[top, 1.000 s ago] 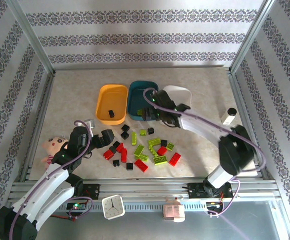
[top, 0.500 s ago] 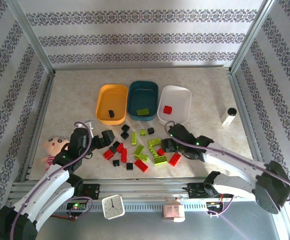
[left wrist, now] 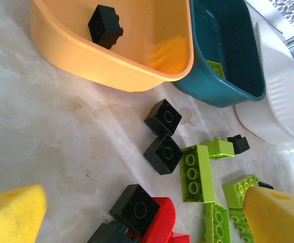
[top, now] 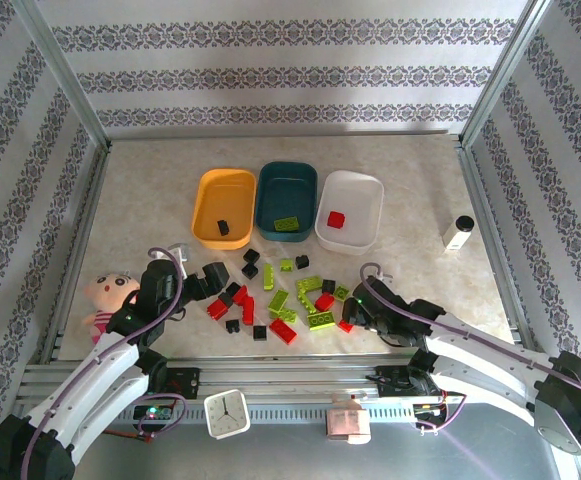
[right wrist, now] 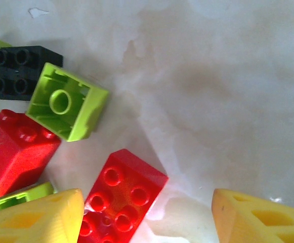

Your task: Sort the legos into containers by color

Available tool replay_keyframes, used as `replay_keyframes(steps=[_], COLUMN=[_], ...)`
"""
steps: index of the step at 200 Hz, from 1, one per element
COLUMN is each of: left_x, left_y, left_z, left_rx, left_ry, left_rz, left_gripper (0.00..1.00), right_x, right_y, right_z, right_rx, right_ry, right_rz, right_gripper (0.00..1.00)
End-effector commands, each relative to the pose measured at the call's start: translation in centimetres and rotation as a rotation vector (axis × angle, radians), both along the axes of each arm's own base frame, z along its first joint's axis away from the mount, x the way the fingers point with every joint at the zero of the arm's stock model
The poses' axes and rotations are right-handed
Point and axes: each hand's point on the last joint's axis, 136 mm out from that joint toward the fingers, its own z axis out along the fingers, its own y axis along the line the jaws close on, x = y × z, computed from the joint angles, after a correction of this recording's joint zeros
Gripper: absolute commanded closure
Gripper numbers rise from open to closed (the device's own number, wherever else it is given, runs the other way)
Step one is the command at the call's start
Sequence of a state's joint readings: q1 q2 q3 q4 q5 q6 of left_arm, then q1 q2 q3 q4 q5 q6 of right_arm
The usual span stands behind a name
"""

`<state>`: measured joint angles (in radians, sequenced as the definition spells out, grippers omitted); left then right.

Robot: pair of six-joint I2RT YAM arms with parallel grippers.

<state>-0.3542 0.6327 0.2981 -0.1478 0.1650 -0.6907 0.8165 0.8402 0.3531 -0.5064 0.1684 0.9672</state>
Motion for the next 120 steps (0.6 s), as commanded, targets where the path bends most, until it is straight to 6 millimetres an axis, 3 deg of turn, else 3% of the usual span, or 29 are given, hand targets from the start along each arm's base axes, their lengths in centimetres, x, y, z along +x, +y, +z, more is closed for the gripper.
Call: replay_keyframes(steps=[1,72,120], left_x=[0.2,0.2,0.3], left_y=[-0.3,-0.2,-0.3], left_z=[0.4,-0.2,-0.3], left_rx=[-0.034,-0.036,-0.039], left_ry=[-0.027,-0.025,-0.025], left_rz=[0.002,0.007,0.006], left_gripper=[0.01,0.00,0.01], right_x=[0.4,-0.1,-0.7], right_y=[0.6,1.8,1.3], right_z=[0.3,-1.3,-2.5], right_rx=[0.034,-0.038,-0.126], right_ry=[-0.018,0.061,0.117], right_rz=[-0.031,0.036,0.087], right_gripper=[0.32,0.34,0.51])
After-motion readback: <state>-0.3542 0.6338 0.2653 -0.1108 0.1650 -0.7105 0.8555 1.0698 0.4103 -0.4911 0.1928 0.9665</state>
